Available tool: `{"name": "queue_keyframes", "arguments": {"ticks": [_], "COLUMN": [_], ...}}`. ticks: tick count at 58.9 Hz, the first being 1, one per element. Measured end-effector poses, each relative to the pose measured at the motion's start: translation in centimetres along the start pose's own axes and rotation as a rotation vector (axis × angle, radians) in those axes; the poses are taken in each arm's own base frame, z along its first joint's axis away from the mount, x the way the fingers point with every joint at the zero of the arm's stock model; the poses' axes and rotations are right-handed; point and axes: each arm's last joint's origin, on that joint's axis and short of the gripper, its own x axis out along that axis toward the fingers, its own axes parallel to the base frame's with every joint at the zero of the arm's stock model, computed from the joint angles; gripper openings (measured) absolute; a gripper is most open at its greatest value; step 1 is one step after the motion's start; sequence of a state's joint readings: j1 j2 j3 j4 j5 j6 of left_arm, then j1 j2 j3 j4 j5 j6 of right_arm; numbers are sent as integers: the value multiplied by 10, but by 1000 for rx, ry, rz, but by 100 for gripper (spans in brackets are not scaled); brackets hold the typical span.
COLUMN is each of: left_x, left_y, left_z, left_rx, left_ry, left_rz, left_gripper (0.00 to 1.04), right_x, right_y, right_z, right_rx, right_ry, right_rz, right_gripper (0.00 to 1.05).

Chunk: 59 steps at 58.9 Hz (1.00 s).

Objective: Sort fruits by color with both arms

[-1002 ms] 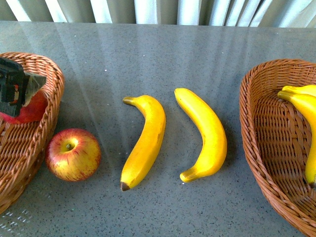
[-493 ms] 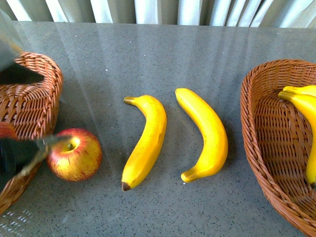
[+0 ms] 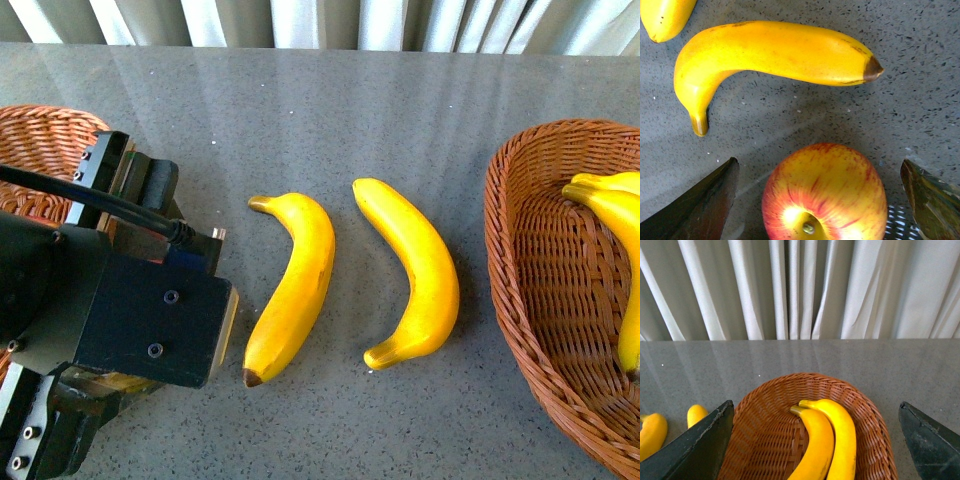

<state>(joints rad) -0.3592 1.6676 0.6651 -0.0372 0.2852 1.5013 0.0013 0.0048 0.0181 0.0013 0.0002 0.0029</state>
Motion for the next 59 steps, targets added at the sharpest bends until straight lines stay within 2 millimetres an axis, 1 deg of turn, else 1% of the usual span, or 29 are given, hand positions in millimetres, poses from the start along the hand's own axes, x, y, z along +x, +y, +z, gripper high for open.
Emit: {"name": "queue_keyframes", "arguments": {"ticks": [23,43,44,47,49,55,59], "left_x": [18,24,24,24,24,24,21], "left_y": [5,6,6,6,6,6,4], "left_z": [-9,-12,-12,-12,-12,-11,-6], "left_rx": [42,43,43,42,42,48,53], "left_ry": [73,91,91,92,91,91,68], "left_rz": [-72,-65,-63,-58,-57,-49,-45], "left_gripper": [96,95,94,82,79,75,75], "right_x": [0,0,0,0,0,0,0], "right_y": [0,0,0,0,0,0,0], "right_z": [0,0,0,0,0,0,0], "right_rx": [0,0,0,0,0,0,0], "right_ry": [0,0,0,0,0,0,0], "right_rz": [0,0,0,0,0,0,0], "right_gripper": [96,96,96,96,96,96,96]}}
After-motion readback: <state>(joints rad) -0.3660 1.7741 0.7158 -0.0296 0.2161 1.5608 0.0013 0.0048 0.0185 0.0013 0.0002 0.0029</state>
